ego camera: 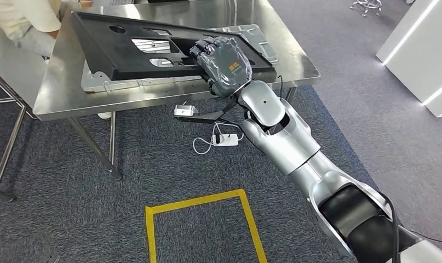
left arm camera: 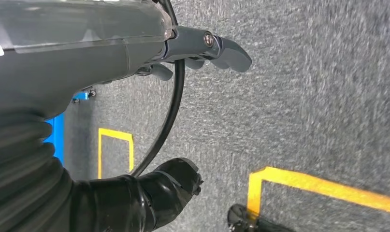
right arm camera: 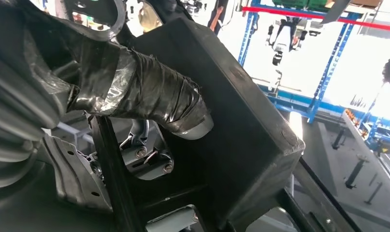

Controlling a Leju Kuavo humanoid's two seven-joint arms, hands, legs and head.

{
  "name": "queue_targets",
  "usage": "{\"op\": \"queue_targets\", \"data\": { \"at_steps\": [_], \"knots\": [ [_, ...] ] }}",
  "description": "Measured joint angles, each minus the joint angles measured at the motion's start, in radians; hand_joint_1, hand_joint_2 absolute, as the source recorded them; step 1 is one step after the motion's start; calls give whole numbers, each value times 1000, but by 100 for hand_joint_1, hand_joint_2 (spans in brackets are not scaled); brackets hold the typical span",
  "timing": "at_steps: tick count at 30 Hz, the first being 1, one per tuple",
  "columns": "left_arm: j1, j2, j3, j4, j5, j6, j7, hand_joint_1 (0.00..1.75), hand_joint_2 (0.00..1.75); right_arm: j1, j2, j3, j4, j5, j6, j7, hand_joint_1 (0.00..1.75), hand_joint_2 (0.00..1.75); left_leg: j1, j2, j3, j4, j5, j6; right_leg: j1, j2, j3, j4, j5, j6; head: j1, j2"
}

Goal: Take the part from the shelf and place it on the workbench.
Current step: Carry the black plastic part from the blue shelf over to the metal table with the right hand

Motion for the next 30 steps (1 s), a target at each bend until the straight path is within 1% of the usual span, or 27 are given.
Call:
{"op": "queue_targets", "data": {
  "at_steps": [1,2,3,4,5,6,8,9,10,11,12,13,14,15,16,17,18,19,20,22,23,24,25,27,28,29,30],
  "knots": [
    [1,-1,-2,0,2,0,0,0,175,-1,-1,0,1,1,0,1,175,175,-3,-4,9,-3,-5,1,7,2,19,-63,41,-19,-1,0],
    [1,-5,-4,-1,2,0,0,0,175,-2,-2,0,1,1,0,3,175,175,-6,-5,15,-5,-8,0,14,4,37,-112,71,-36,-2,0],
    [2,-4,-6,-2,3,0,0,0,175,-4,-2,0,2,2,0,4,175,175,-4,-5,18,-8,-10,-2,21,5,50,-146,86,-50,-1,0],
    [3,-5,-10,-3,4,0,0,0,175,-5,-3,1,3,3,0,6,175,175,0,-4,18,-12,-10,-6,27,6,58,-160,84,-58,0,0],
    [3,-5,-14,-5,5,0,0,0,175,-7,-3,1,3,4,0,9,175,175,3,-3,18,-14,-9,-9,32,6,63,-170,85,-61,2,0],
    [3,-4,-17,-7,8,0,0,0,175,-8,-3,2,3,5,0,12,175,175,4,-3,19,-19,-9,-13,29,5,72,-188,84,-61,3,0],
    [3,-6,-21,-9,13,-1,-1,0,175,-10,-3,2,3,8,0,17,175,175,3,2,16,-3,-23,-22,20,2,93,-216,86,-56,3,0],
    [2,-7,-22,-10,15,-1,-2,0,175,-12,-3,2,4,10,1,21,175,175,3,5,1,31,-41,-28,14,0,104,-228,87,-53,3,0],
    [1,-6,-23,-10,17,0,-2,0,175,-14,-3,2,5,13,3,25,175,175,7,7,-29,87,-64,-34,12,-1,111,-233,86,-49,3,0],
    [1,-3,-25,-11,19,1,-3,0,175,-15,-2,2,6,15,5,29,175,175,11,9,-67,156,-87,-40,10,0,115,-233,82,-46,2,0],
    [2,-1,-27,-11,21,2,-3,0,175,-15,-2,2,9,18,9,32,175,175,14,11,-103,213,-99,-47,8,0,119,-231,77,-42,2,0],
    [4,0,-31,-11,24,2,-3,0,175,-14,-2,2,13,20,13,33,175,175,18,12,-127,243,-94,-53,6,0,123,-227,71,-37,2,0],
    [6,0,-35,-11,26,3,-3,0,175,-12,-2,3,16,21,16,33,175,175,21,14,-134,239,-72,-58,3,1,127,-222,63,-32,2,0],
    [8,0,-39,-11,27,3,-3,0,175,-12,-2,4,19,21,18,34,175,175,24,15,-119,191,-32,-63,-1,1,131,-214,54,-26,2,0],
    [10,0,-42,-12,29,3,-3,0,175,-13,-2,4,20,21,19,34,175,175,27,17,-93,124,8,-66,-4,0,135,-205,43,-19,2,0],
    [10,1,-43,-13,31,4,-4,0,175,-15,-2,4,21,21,20,34,175,175,26,19,-65,66,32,-68,-4,1,135,-195,33,-12,2,0],
    [10,1,-44,-14,33,4,-4,0,175,-17,-2,4,23,21,23,35,175,175,25,20,-44,20,46,-64,-4,1,134,-187,24,-6,1,0],
    [11,1,-46,-15,36,4,-5,0,175,-18,-2,4,24,22,26,36,175,175,23,19,-35,0,43,-59,-2,1,131,-182,19,0,1,0],
    [12,2,-48,-16,39,5,-5,0,175,-19,-2,5,27,22,29,39,175,175,20,18,-33,-1,35,-51,-1,2,130,-180,16,5,1,0],
    [17,2,-53,-17,48,4,-5,0,175,-18,0,6,32,26,31,48,175,175,22,16,-30,-5,30,-37,-1,1,131,-178,9,13,3,0],
    [19,3,-55,-18,51,4,-5,0,175,-18,1,6,33,29,31,52,175,175,24,15,-26,-6,28,-31,-2,1,126,-166,0,18,3,0],
    [20,4,-57,-18,54,4,-6,0,175,-19,2,7,35,31,31,56,175,175,26,15,-22,-8,26,-25,-4,2,111,-135,-16,23,3,0],
    [21,6,-59,-19,55,3,-7,0,175,-18,2,7,37,33,32,59,175,175,27,15,-18,-10,23,-20,-6,2,81,-80,-39,27,3,0],
    [23,9,-64,-19,58,3,-8,0,175,-14,4,8,43,37,33,66,175,175,26,14,-13,-10,16,-14,-9,3,-3,61,-85,32,3,0],
    [25,9,-67,-19,60,2,-8,0,175,-10,5,9,48,39,35,69,175,175,26,14,-9,-9,12,-13,-10,3,-38,111,-91,33,3,0],
    [28,10,-69,-19,62,1,-8,0,175,-5,6,10,52,41,36,71,175,175,26,12,-3,-9,7,-13,-11,3,-56,122,-75,32,3,0],
    [32,10,-71,-19,64,0,-8,0,175,-2,6,11,57,42,37,74,175,175,26,10,5,-9,2,-15,-11,3,-53,92,-38,30,3,0]
  ]
}}
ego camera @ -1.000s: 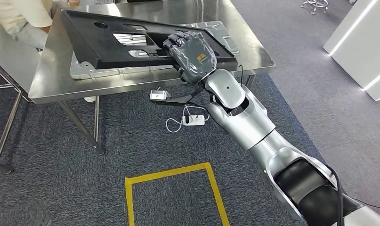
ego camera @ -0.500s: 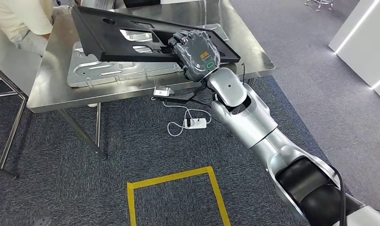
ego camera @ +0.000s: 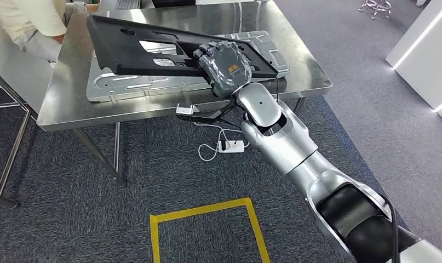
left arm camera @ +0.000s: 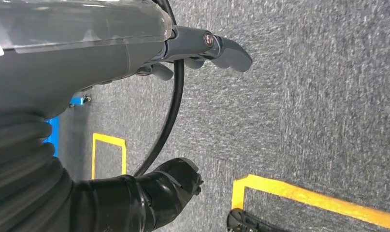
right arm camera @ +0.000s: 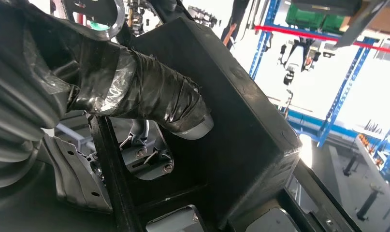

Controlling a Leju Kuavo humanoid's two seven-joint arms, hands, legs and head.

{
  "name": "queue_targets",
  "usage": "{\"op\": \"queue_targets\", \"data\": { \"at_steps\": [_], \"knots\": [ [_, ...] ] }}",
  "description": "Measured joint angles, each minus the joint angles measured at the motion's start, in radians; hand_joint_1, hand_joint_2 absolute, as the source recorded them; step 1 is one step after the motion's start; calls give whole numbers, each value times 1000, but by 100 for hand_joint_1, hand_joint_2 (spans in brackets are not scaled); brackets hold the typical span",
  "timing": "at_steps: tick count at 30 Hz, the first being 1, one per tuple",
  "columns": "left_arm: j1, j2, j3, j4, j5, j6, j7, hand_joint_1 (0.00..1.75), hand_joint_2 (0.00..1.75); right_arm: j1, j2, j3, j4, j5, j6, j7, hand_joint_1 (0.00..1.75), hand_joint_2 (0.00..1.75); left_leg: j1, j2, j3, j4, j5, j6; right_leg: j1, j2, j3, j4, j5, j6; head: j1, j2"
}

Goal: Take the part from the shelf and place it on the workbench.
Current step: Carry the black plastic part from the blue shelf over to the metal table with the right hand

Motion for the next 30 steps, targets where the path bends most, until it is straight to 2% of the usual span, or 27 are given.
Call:
{"op": "queue_targets", "data": {
  "at_steps": [2,3,4,6,8,9,10,12,13,14,15,16,17,18,19,20,22,24,25,26,28,29,30],
  "knots": [
    [4,0,-5,-1,4,-1,0,0,175,2,1,2,9,2,0,8,175,175,0,-4,19,-1,-12,-4,2,1,50,-136,93,-11,0,0],
    [6,1,-9,-1,7,-1,-1,0,175,1,1,2,13,4,1,11,175,175,-2,-6,25,-1,-17,-7,5,1,77,-198,122,-17,0,0],
    [6,2,-14,-2,10,-1,-1,0,175,0,1,2,17,7,2,13,175,175,-3,-7,28,-1,-21,-11,9,1,95,-239,133,-21,0,0],
    [9,4,-25,-4,16,-2,-1,0,175,0,4,2,26,13,4,14,175,175,-4,-8,28,-4,-24,-19,14,2,108,-263,125,-27,0,0],
    [12,7,-34,-6,20,-2,-1,0,175,1,6,2,32,16,4,17,175,175,-4,-4,28,0,-32,-29,9,3,119,-276,122,-34,0,0],
    [13,9,-39,-7,21,-2,-1,0,175,1,7,2,34,16,4,20,175,175,-3,-2,20,20,-43,-32,6,2,127,-283,121,-39,0,0],
    [13,11,-43,-8,21,-2,-1,0,175,0,8,2,36,17,4,23,175,175,-3,1,1,62,-61,-35,3,2,136,-289,119,-44,0,0],
    [16,15,-49,-8,21,-1,-1,0,175,1,11,2,41,18,4,28,175,175,-2,4,-69,190,-106,-40,6,2,147,-290,110,-52,0,0],
    [18,16,-52,-8,21,-1,-1,0,175,3,12,2,45,20,5,30,175,175,-3,4,-106,246,-117,-42,7,3,152,-288,104,-54,0,0],
    [21,16,-56,-8,22,0,-2,0,175,5,14,2,49,22,5,31,175,175,-3,4,-130,271,-110,-43,8,4,158,-286,97,-54,0,0],
    [24,17,-60,-8,23,0,-2,0,175,7,14,2,53,25,5,32,175,175,-3,4,-134,257,-82,-42,9,4,165,-283,89,-54,0,0],
    [27,17,-65,-9,23,0,-3,0,175,8,15,2,57,28,5,34,175,175,-3,4,-119,206,-40,-40,10,5,173,-280,81,-52,0,0],
    [28,19,-69,-11,24,1,-3,0,175,9,16,2,61,31,6,37,175,175,-3,4,-94,137,3,-36,10,5,182,-277,71,-51,0,0],
    [29,20,-73,-13,25,2,-4,0,175,8,17,2,65,34,7,41,175,175,-6,4,-67,78,31,-31,12,5,188,-275,63,-48,0,0],
    [29,22,-75,-14,27,2,-4,0,175,7,18,2,68,36,9,45,175,175,-9,5,-45,31,42,-26,14,5,192,-274,56,-44,0,0],
    [29,23,-77,-16,29,3,-4,0,175,6,20,2,72,39,12,48,175,175,-13,5,-32,7,39,-21,14,5,194,-275,52,-40,0,0],
    [29,24,-81,-18,34,3,-4,0,175,6,22,2,80,43,18,49,175,175,-14,5,-20,-10,25,-11,15,5,196,-274,51,-32,0,0],
    [32,24,-87,-21,36,3,-3,0,175,5,23,2,87,47,20,50,175,175,-9,4,-6,-17,20,-2,14,5,190,-250,44,-22,1,0],
    [33,24,-90,-22,37,3,-3,0,175,4,23,2,89,47,20,51,175,175,-7,4,3,-21,17,3,12,5,172,-214,30,-16,1,0],
    [33,24,-93,-22,37,3,-3,0,175,4,23,2,92,48,20,52,175,175,-6,3,11,-23,13,6,9,5,142,-160,12,-11,1,0],
    [34,24,-95,-22,38,3,-3,0,175,5,24,2,97,48,21,54,175,175,-5,3,23,-24,1,10,3,4,60,-36,-29,-1,1,0],
    [35,24,-96,-22,39,3,-3,0,175,8,24,2,100,48,22,54,175,175,-5,3,30,-23,-6,9,-1,4,27,1,-34,2,1,0],
    [36,24,-96,-22,39,3,-3,0,175,10,24,2,102,48,22,54,175,175,-4,2,39,-21,-14,7,-4,4,8,3,-20,4,1,0]
  ]
}}
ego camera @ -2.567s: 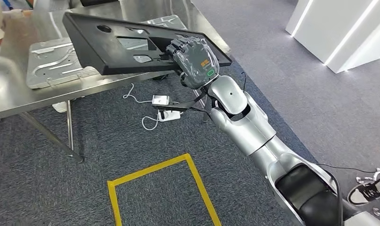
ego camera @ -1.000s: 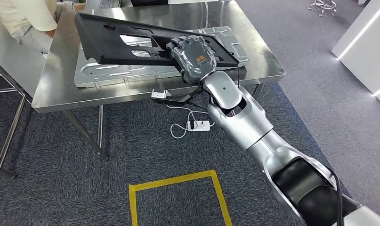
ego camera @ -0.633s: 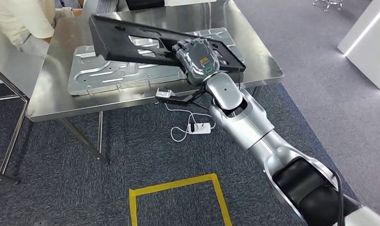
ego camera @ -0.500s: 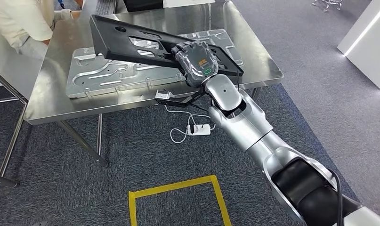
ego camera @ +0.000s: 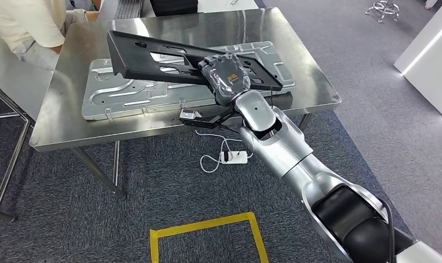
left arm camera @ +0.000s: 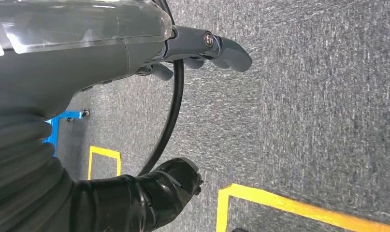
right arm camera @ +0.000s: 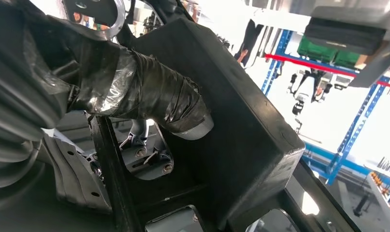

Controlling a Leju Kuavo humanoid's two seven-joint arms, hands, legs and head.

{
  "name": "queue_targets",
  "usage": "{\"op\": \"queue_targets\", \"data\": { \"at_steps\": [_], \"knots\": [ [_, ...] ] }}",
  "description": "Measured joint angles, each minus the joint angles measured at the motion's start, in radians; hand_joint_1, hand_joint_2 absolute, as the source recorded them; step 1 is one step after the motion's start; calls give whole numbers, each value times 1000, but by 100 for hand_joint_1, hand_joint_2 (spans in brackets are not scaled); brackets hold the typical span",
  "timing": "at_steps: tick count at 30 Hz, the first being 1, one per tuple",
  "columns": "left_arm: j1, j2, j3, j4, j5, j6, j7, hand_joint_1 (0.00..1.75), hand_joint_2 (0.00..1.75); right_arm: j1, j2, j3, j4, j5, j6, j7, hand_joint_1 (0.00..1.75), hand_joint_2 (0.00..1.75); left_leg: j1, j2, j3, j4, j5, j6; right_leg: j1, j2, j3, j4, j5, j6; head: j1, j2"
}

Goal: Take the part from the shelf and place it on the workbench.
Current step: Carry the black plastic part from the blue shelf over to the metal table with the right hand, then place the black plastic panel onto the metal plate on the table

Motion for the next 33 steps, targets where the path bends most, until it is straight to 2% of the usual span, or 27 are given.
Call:
{"op": "queue_targets", "data": {
  "at_steps": [1,3,4,5,8,10,12,14,15,16,17,18,19,20,21,22,24,25,27,29,30,31,32,33],
  "knots": [
    [1,0,0,0,1,0,0,0,175,1,0,0,2,1,0,0,175,175,1,-1,11,1,-9,-2,-2,0,0,-33,35,0,0,0],
    [1,0,-2,0,3,0,0,0,175,0,0,0,7,3,1,5,175,175,2,-2,33,2,-28,-8,-3,-1,34,-163,135,-4,0,0],
    [1,-1,-2,0,6,0,0,0,175,-2,-1,0,10,6,3,8,175,175,2,-2,40,1,-35,-12,0,-2,50,-223,164,-8,1,0],
    [1,-1,-4,-1,10,0,1,0,175,-4,0,0,13,9,5,10,175,175,1,-1,44,-1,-41,-19,3,-2,61,-260,182,-13,1,0],
    [-2,-2,-11,-3,22,0,5,0,175,-10,2,0,22,19,9,11,175,175,2,2,53,1,-47,-37,8,0,79,-287,175,-33,1,0],
    [-4,-2,-17,-4,29,0,7,0,175,-17,3,0,28,23,10,11,175,175,4,3,39,48,-56,-46,6,1,101,-296,167,-47,1,0],
    [-5,0,-23,-5,34,0,8,0,175,-26,7,0,34,25,12,11,175,175,5,4,-24,162,-90,-52,6,2,119,-299,155,-57,1,0],
    [-3,1,-26,-5,39,0,8,0,175,-28,10,0,41,28,12,11,175,175,5,4,-104,269,-132,-55,9,4,136,-298,139,-61,1,0],
    [-1,1,-27,-5,41,0,8,0,175,-27,12,0,46,30,12,11,175,175,5,4,-127,281,-134,-54,10,5,147,-297,130,-61,1,0],
    [1,1,-27,-5,43,0,9,0,175,-26,15,0,50,31,12,11,175,175,5,4,-133,259,-114,-52,12,6,159,-295,120,-60,1,0],
    [2,2,-27,-5,44,0,9,0,175,-25,17,0,54,33,12,11,175,175,4,4,-124,205,-73,-48,13,6,172,-294,109,-59,1,0],
    [3,4,-27,-5,45,0,9,0,175,-25,20,0,57,34,12,11,175,175,2,4,-107,134,-16,-41,14,6,182,-293,98,-58,1,0],
    [3,6,-27,-5,45,0,9,0,175,-26,23,0,60,35,12,11,175,175,-1,5,-91,74,21,-35,15,6,192,-291,88,-55,1,0],
    [3,9,-27,-5,46,0,9,0,175,-27,26,0,63,36,12,11,175,175,-5,6,-78,30,46,-28,17,6,197,-289,80,-50,1,0],
    [3,11,-27,-5,47,0,9,0,175,-27,28,0,66,37,13,11,175,175,-8,6,-72,7,57,-23,18,7,200,-287,75,-45,1,0],
    [3,13,-28,-5,47,0,10,0,175,-28,29,0,69,38,14,11,175,175,-10,6,-68,2,48,-18,19,8,203,-284,73,-39,1,0],
    [2,14,-29,-5,50,-1,10,0,175,-29,30,0,73,39,16,11,175,175,-6,3,-52,-7,50,-9,18,7,203,-272,71,-29,1,0],
    [2,14,-30,-6,52,-5,9,0,175,-31,30,0,76,39,16,11,175,175,-4,3,-42,-11,47,-4,17,6,192,-247,68,-25,1,0],
    [2,15,-37,-6,54,-29,1,0,175,-36,31,0,84,41,17,11,175,175,-1,2,-24,-16,38,3,12,5,135,-149,43,-15,2,0],
    [6,15,-49,-5,55,-68,-14,0,175,-36,31,0,95,43,17,10,175,175,-1,2,-9,-16,23,5,6,4,51,-35,-2,-5,2,0],
    [9,15,-57,-5,56,-85,-22,0,175,-34,31,0,102,43,16,10,175,175,-1,1,0,-16,15,4,3,4,21,-8,-15,-2,2,0],
    [13,15,-64,-5,56,-99,-29,0,175,-31,31,0,109,44,16,9,175,175,0,0,10,-15,6,3,0,4,7,-14,-9,1,2,0],
    [16,15,-70,-5,57,-109,-34,0,175,-30,31,0,116,45,15,9,175,175,0,-1,23,-15,-4,1,-2,3,11,-54,19,2,2,0],
    [19,15,-76,-5,57,-118,-39,0,175,-30,31,0,121,45,14,9,175,175,1,-2,36,-14,-14,-1,-4,1,28,-120,70,1,2,0]
  ]
}}
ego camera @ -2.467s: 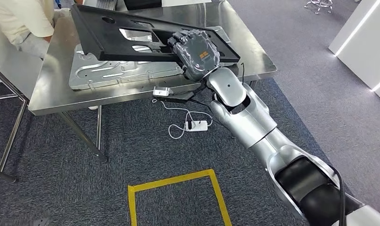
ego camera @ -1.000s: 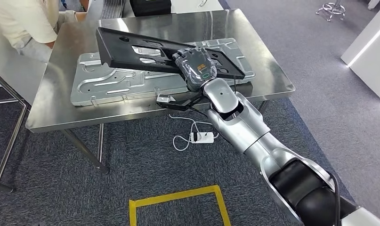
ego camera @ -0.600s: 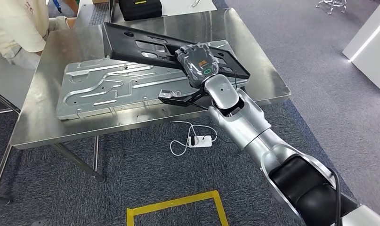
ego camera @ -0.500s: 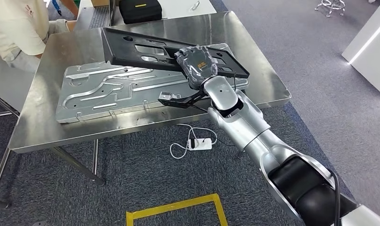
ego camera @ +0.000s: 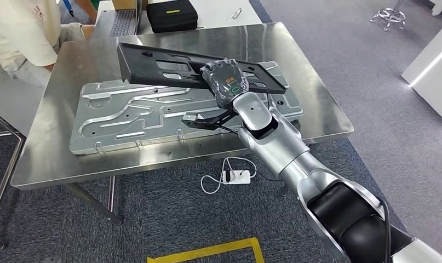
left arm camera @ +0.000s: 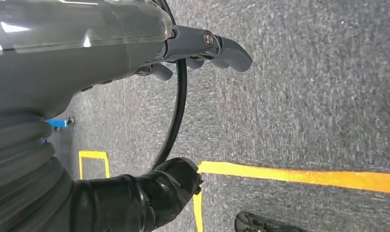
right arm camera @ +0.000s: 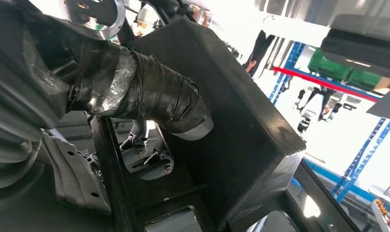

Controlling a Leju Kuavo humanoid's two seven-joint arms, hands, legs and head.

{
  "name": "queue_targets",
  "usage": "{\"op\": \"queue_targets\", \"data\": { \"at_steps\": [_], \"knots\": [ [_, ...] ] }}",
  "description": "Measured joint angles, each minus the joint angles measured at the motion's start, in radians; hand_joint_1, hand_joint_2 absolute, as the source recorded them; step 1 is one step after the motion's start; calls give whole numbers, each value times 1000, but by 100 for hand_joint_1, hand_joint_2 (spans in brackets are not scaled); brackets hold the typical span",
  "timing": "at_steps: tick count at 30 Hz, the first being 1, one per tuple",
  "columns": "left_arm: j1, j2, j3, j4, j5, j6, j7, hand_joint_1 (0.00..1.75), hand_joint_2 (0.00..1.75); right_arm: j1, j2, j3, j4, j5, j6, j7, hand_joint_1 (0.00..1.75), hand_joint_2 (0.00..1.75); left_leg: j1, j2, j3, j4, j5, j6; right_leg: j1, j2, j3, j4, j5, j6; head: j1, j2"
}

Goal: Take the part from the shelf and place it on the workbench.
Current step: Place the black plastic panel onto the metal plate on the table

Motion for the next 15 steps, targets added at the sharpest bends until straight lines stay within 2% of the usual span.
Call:
{"op": "queue_targets", "data": {
  "at_steps": [1,3,6,7,9,11,12,13,14,15],
  "knots": [
    [3,1,-5,0,0,-10,-5,0,175,-1,0,0,6,0,-1,0,175,175,0,-1,13,1,-10,-4,1,-1,19,-69,52,-3,0,0],
    [6,5,-18,0,2,-35,-19,0,175,-5,0,0,17,0,-2,-3,175,175,-2,-1,25,0,-27,-16,7,-3,45,-156,104,-15,0,0],
    [17,18,-49,0,5,-95,-54,0,175,-7,0,0,32,-1,-3,-12,175,175,-1,2,33,12,-36,-37,10,1,65,-169,101,-38,0,0],
    [22,24,-61,0,6,-119,-71,0,175,-8,0,0,39,-3,-3,-16,175,175,1,3,29,35,-37,-40,9,2,74,-172,97,-46,0,0],
    [32,40,-84,0,6,-163,-105,0,175,-13,0,0,55,-7,-3,-24,175,175,3,4,-23,130,-53,-45,8,3,92,-174,88,-59,0,0],
    [43,52,-103,0,7,-188,-127,0,175,-13,0,0,73,-9,-3,-31,175,175,3,4,-112,259,-100,-50,11,4,106,-174,74,-65,0,0],
    [49,57,-109,0,7,-197,-133,0,175,-10,0,0,81,-10,-3,-34,175,175,2,4,-148,297,-124,-51,13,5,114,-174,66,-66,0,0],
    [56,62,-117,0,8,-210,-142,0,175,-8,0,0,91,-12,-3,-36,175,175,2,4,-172,306,-133,-50,15,6,124,-173,57,-67,0,0],
    [62,68,-125,0,8,-226,-153,0,175,-6,1,0,100,-13,-2,-37,175,175,1,4,-175,276,-115,-46,18,7,135,-173,48,-67,0,0],
    [68,75,-135,0,8,-245,-167,0,175,-6,3,0,110,-16,-1,-38,175,175,0,4,-162,215,-73,-40,20,7,147,-172,38,-66,0,0]
  ]
}}
